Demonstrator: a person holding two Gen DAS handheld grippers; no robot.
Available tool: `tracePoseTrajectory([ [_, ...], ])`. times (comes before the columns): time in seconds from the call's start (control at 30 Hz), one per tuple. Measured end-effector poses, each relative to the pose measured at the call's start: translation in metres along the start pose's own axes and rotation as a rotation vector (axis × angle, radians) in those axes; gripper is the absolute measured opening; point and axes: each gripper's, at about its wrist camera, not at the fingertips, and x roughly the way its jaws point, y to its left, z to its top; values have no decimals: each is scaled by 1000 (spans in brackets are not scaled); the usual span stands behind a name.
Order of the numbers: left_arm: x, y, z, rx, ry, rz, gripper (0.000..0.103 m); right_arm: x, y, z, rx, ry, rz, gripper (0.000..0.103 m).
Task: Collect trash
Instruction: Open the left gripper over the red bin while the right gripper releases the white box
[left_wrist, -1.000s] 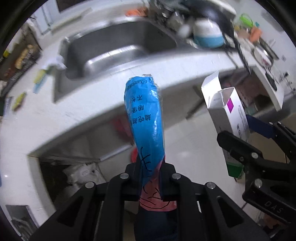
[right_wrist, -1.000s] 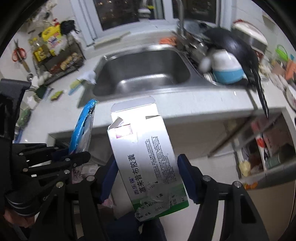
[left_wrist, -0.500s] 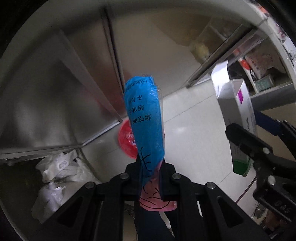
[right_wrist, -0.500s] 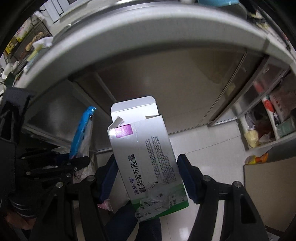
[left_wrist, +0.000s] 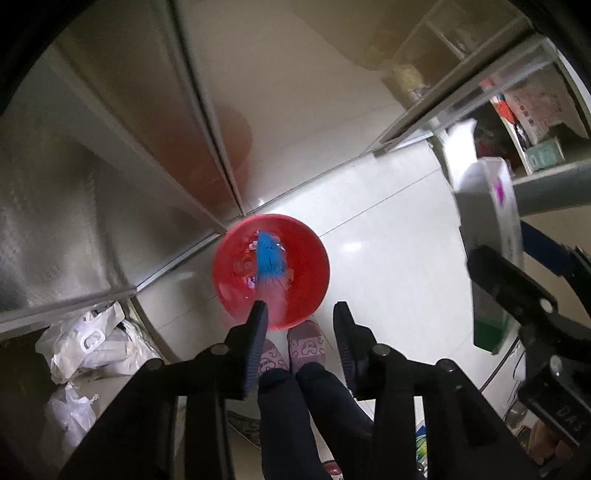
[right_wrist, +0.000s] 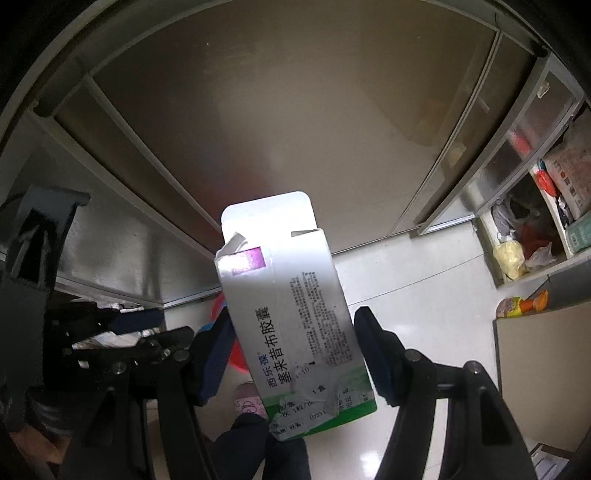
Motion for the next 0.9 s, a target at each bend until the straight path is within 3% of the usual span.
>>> tracePoseTrajectory([
  [0.1, -7, 4, -2, -9, -8, 6, 42, -4, 6, -2, 1, 10, 2, 63],
  [0.23, -25, 9, -7, -44, -47, -46, 68, -7, 12, -2, -11, 11, 16, 62],
  [0.33, -32, 18, -10, -71, -65, 0, 83, -9, 21, -2, -15, 11, 24, 62],
  [0.47, -33, 36, -17, -105, -82, -4, 88, -6, 33, -2, -44, 15, 30, 62],
  [0.63, -30, 54, -25, -119, -107, 62, 102, 1, 49, -2, -82, 43, 24, 62],
  [0.9, -20, 84, -39, -187, -112, 78, 102, 26, 69, -7, -152, 101, 2, 62],
])
